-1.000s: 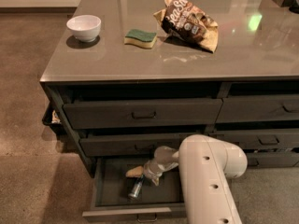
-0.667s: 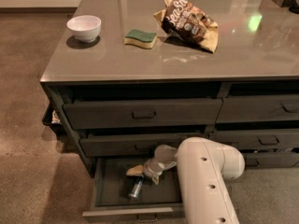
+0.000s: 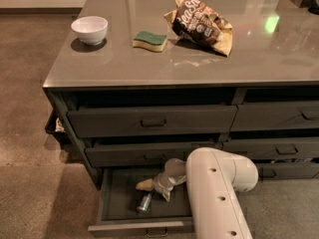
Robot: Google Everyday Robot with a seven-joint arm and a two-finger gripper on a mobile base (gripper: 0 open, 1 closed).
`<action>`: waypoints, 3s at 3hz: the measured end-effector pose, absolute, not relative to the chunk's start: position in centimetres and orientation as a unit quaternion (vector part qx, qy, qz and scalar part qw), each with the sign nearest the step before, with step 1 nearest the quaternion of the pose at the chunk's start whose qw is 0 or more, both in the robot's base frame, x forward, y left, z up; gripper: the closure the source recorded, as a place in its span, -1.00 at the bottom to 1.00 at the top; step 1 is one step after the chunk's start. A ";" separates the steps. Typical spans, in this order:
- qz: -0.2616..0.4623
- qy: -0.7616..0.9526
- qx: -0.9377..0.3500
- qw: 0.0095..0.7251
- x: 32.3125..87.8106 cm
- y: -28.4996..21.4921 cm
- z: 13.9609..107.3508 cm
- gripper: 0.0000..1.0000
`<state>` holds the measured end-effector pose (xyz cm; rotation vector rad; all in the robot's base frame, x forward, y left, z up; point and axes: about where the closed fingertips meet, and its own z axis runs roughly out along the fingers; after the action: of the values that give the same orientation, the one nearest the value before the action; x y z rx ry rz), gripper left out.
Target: Pick redbull can from bottom drawer and place on counter
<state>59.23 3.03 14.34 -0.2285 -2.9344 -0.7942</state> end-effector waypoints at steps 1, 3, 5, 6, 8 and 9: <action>-0.256 -0.961 -0.093 0.039 58.5 2.8 14.3 -1.00; -0.254 -0.960 -0.113 0.019 57.3 3.3 15.0 -1.00; -0.271 -0.957 -0.103 0.012 56.7 6.3 14.1 -1.00; -0.271 -0.957 -0.103 0.012 56.7 6.3 14.1 -1.00; -0.272 -0.958 -0.094 -0.004 56.3 7.3 16.0 -1.00; -0.269 -0.959 -0.092 -0.008 56.1 7.8 16.4 -0.90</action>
Offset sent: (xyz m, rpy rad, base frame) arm -0.0167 -0.0032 0.0049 -0.0254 -0.0269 -0.1038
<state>56.10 7.78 16.40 -0.2898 -3.0273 -0.8490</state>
